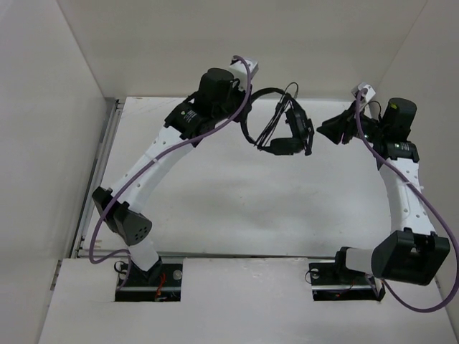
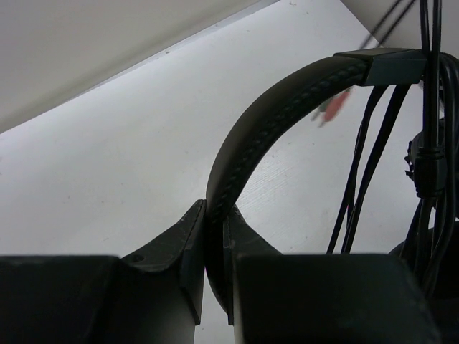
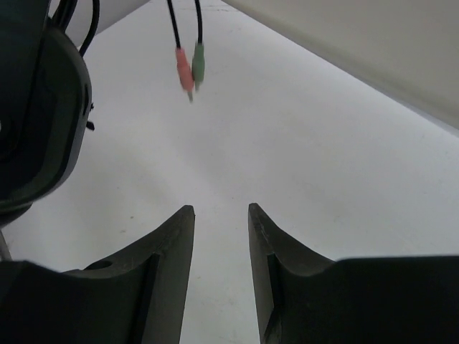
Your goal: Wrap the headphones
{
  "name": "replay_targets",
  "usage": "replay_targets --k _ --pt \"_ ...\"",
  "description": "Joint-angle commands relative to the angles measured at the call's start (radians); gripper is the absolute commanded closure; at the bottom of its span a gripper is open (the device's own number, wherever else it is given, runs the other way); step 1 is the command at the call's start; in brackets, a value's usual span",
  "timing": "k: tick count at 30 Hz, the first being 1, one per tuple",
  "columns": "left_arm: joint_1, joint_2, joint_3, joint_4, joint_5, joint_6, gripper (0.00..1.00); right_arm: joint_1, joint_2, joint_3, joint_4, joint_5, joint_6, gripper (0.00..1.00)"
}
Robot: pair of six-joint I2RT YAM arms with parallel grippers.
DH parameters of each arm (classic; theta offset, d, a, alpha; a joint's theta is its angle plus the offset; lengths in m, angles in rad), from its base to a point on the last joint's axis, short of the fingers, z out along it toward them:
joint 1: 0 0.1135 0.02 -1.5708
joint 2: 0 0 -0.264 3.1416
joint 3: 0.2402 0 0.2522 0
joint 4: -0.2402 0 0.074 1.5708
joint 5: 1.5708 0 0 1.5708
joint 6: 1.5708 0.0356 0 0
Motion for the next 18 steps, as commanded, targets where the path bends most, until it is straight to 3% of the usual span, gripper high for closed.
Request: replay_targets --k 1,11,18 --pt "0.027 -0.035 -0.025 0.066 0.038 -0.062 1.0 -0.023 -0.07 -0.066 0.165 -0.061 0.1 0.58" --pt "0.1 0.032 -0.254 0.17 -0.028 -0.068 1.0 -0.02 -0.213 -0.247 0.452 -0.027 0.422 0.59" --pt "0.094 0.13 -0.286 0.222 -0.061 -0.07 1.0 -0.018 -0.265 -0.315 0.478 0.009 0.453 0.58"
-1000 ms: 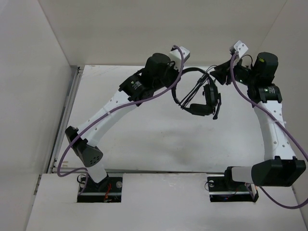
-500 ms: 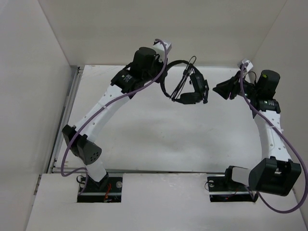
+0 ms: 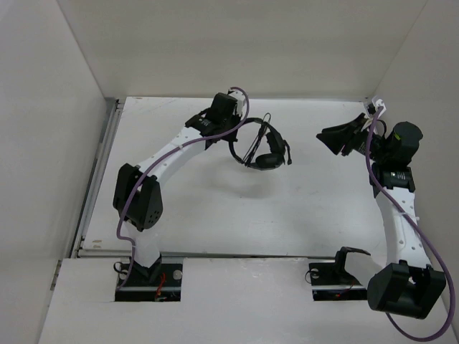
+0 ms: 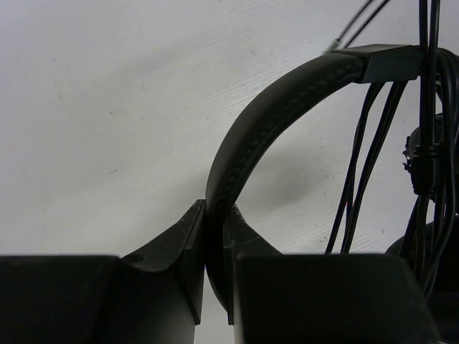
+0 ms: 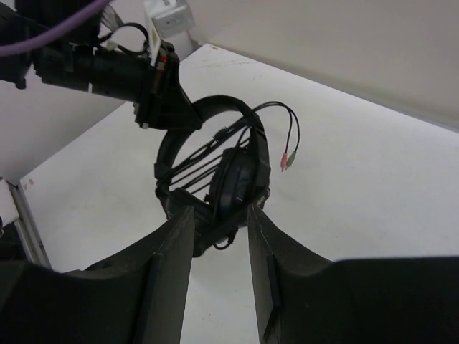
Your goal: Wrap the headphones
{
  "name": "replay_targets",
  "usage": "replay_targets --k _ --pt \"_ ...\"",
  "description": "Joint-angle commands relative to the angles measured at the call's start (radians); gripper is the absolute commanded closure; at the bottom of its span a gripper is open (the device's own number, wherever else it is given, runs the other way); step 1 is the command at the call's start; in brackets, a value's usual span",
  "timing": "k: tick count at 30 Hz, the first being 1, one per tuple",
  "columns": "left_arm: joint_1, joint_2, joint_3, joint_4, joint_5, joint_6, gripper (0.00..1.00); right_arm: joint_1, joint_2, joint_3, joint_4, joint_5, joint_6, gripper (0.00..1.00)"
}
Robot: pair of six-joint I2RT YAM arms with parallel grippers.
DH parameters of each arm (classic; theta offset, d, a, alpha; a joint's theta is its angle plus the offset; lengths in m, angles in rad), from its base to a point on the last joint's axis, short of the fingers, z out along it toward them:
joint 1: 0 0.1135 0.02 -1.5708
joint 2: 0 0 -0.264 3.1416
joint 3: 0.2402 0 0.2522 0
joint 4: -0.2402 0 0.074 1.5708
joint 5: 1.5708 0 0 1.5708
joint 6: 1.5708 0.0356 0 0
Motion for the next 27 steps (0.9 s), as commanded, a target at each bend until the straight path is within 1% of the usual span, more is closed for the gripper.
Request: replay_targets --k 1,6,10,16,21,23,24,25,26,27 --pt "-0.018 0.009 -0.002 0.117 -0.011 -0.042 1.0 0.001 -0.035 -0.035 0.082 0.02 0.044 0.58" --pt "-0.021 0.068 -0.025 0.14 -0.011 -0.087 1.0 -0.007 -0.075 -0.073 0.077 0.028 0.045 0.58" --pt "0.003 0.13 -0.016 0.167 0.005 -0.107 0.99 -0.011 -0.11 -0.102 0.067 0.034 0.045 0.56" --pt "0.049 0.221 0.025 0.164 0.086 -0.133 0.98 -0.034 -0.141 -0.13 0.048 0.04 0.045 0.55" --pt "0.084 0.292 0.055 0.167 0.118 -0.124 0.96 -0.054 -0.161 -0.139 0.024 0.042 0.047 0.54" --pt "0.097 0.313 0.061 0.17 0.129 -0.121 0.93 -0.063 -0.165 -0.144 0.018 0.042 0.047 0.54" --pt "0.101 0.322 0.065 0.172 0.129 -0.113 0.9 -0.068 -0.165 -0.145 0.014 0.042 0.047 0.54" --pt "0.11 0.336 0.07 0.172 0.13 -0.111 0.85 -0.077 -0.167 -0.147 0.01 0.042 0.047 0.54" --pt "0.112 0.339 0.07 0.172 0.13 -0.11 0.83 -0.079 -0.167 -0.147 0.008 0.042 0.047 0.54" --pt "0.115 0.342 0.07 0.172 0.13 -0.108 0.78 -0.083 -0.167 -0.147 0.005 0.042 0.047 0.54"
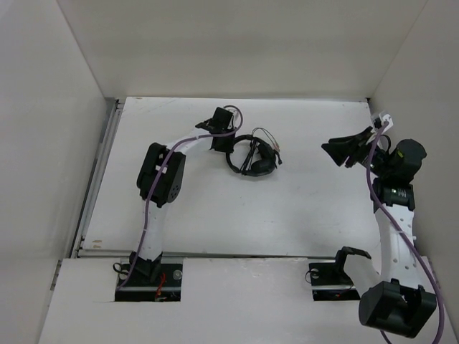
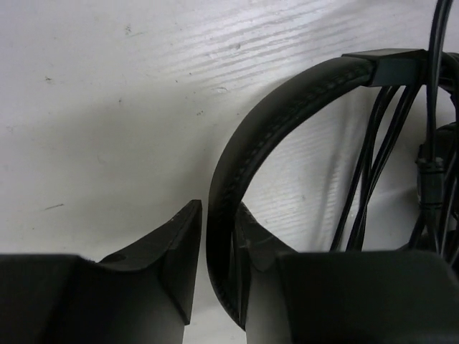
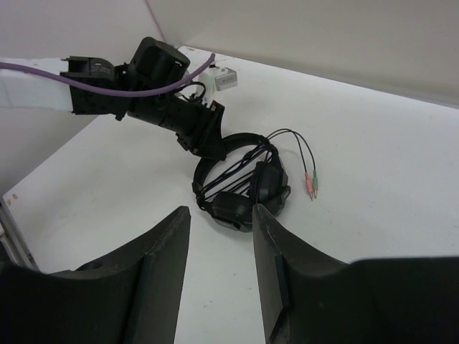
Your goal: Wrap the headphones
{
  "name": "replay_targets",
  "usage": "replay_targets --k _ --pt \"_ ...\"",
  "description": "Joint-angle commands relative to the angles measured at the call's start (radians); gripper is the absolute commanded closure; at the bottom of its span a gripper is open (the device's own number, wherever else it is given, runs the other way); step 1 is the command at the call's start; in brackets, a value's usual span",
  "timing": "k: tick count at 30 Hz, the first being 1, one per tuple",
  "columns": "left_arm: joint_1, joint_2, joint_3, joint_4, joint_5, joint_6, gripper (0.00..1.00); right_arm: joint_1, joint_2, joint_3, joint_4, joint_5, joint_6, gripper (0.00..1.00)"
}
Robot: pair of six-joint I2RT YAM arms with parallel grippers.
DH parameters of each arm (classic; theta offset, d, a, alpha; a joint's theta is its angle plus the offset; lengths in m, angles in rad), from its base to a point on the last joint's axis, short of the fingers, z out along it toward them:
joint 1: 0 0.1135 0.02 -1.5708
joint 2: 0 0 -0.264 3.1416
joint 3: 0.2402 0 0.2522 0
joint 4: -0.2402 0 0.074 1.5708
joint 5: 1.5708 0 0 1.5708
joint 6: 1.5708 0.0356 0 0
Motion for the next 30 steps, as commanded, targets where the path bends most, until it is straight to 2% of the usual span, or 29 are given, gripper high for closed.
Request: replay_targets --k 1,4,6,8,12,16,19,22,24,25,27,28,29,30 --pt "0.014 -0.014 0.06 0.053 0.033 -0.011 0.7 -0.021 -0.016 -0.005 0.006 0.005 0.012 0.54" --pt "0.025 -0.023 0.053 0.045 0.042 -0.016 0.57 -0.03 -0.016 -0.007 0.003 0.005 0.012 0.53" --pt "0.031 -0.041 0.05 0.044 0.05 -0.02 0.43 -0.035 -0.016 -0.011 0.003 0.005 0.012 0.53" --pt "0.037 -0.073 0.049 0.039 0.067 -0.028 0.36 -0.037 -0.021 -0.02 0.003 0.007 0.01 0.52" --pt "0.04 -0.18 0.037 0.034 0.074 -0.052 0.32 -0.041 -0.039 -0.04 -0.002 0.013 0.001 0.52" --pt "0.007 -0.354 0.027 0.025 0.091 -0.001 0.32 -0.047 -0.07 -0.056 -0.057 0.066 -0.045 0.52" --pt "-0.038 -0.489 0.018 -0.021 0.136 0.143 0.32 -0.075 -0.105 -0.042 -0.132 0.212 -0.086 0.51" --pt "-0.052 -0.622 -0.046 -0.056 0.093 0.254 0.27 -0.128 -0.131 0.002 -0.245 0.4 -0.184 0.49" --pt "-0.003 -0.696 -0.106 -0.061 0.061 0.28 0.21 -0.159 -0.125 0.05 -0.359 0.561 -0.279 0.49" --pt "0.034 -0.717 -0.126 -0.065 0.047 0.283 0.13 -0.167 -0.121 0.067 -0.41 0.611 -0.315 0.49" --pt "0.126 -0.748 -0.153 -0.068 0.041 0.271 0.04 -0.185 -0.117 0.087 -0.486 0.7 -0.368 0.48" --pt "0.172 -0.76 -0.164 -0.068 0.042 0.259 0.0 -0.201 -0.12 0.091 -0.519 0.721 -0.379 0.43" --pt "0.216 -0.77 -0.175 -0.068 0.044 0.242 0.0 -0.22 -0.128 0.091 -0.545 0.729 -0.388 0.34" --pt "0.268 -0.782 -0.187 -0.076 0.05 0.221 0.0 -0.237 -0.133 0.091 -0.574 0.719 -0.395 0.0"
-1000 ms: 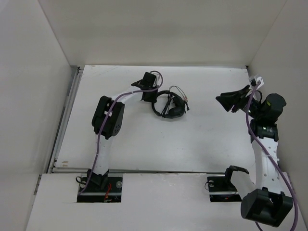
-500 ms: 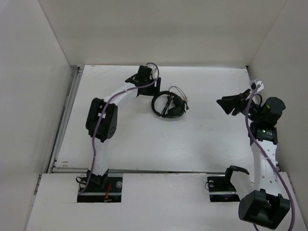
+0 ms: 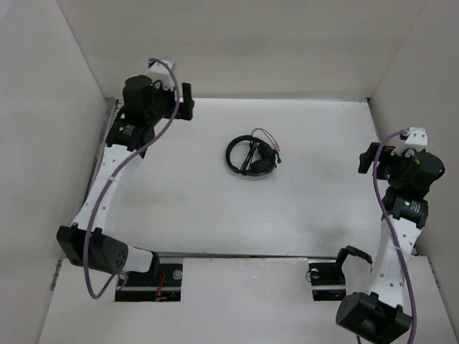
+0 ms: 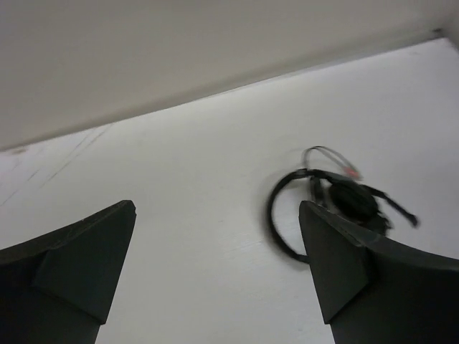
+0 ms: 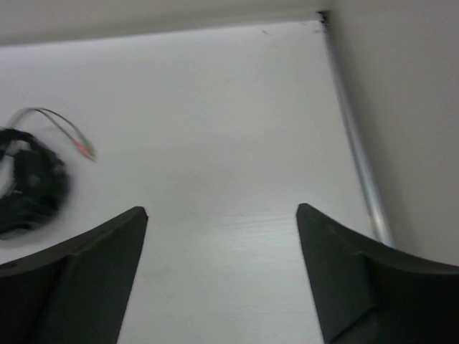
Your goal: Wrap the headphones
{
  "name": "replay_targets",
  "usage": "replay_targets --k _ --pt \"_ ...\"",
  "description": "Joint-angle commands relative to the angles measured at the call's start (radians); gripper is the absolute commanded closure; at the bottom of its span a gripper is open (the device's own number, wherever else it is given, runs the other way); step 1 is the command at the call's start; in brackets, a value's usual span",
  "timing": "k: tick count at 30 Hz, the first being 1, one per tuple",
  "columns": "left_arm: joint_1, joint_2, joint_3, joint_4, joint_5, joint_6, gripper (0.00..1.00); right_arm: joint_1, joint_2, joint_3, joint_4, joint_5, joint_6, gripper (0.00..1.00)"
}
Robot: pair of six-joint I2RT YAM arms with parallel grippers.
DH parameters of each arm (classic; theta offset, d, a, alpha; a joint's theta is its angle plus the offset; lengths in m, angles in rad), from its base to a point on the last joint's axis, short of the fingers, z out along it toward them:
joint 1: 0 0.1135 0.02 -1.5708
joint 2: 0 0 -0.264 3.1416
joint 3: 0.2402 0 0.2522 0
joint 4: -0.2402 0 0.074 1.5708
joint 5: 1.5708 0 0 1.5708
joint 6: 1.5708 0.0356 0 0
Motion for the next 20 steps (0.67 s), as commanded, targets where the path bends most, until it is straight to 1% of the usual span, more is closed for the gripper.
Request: replay_targets --k 1,4,7,11,14,16,20 --pt "0.146 0.022 -0.079 -0.068 -0.011 -0.02 0.0 -0.05 -0.017 0.047 -0.195 0.112 -0.098 0.0" --pt "0.226 -0.009 -0.131 -0.084 0.044 -0.063 0.0 -0.09 -0.021 0.088 -0.298 0.065 -0.036 0.0" --pt "0.258 -0.052 -0.195 -0.088 0.066 -0.078 0.0 -0.105 -0.026 0.188 -0.413 0.043 0.062 0.0" --pt "0.291 -0.093 -0.243 -0.088 0.07 -0.084 0.0 -0.122 -0.041 0.286 -0.527 0.037 0.103 0.0" --pt "0.324 -0.11 -0.255 -0.1 0.083 -0.087 0.0 -0.14 -0.066 0.292 -0.558 0.031 0.13 0.0" --pt "0.35 -0.116 -0.262 -0.106 0.098 -0.087 0.0 -0.139 -0.054 0.292 -0.574 0.028 0.129 0.0" --pt "0.378 -0.129 -0.274 -0.106 0.107 -0.087 0.0 -0.169 -0.092 0.234 -0.504 0.051 0.139 0.0"
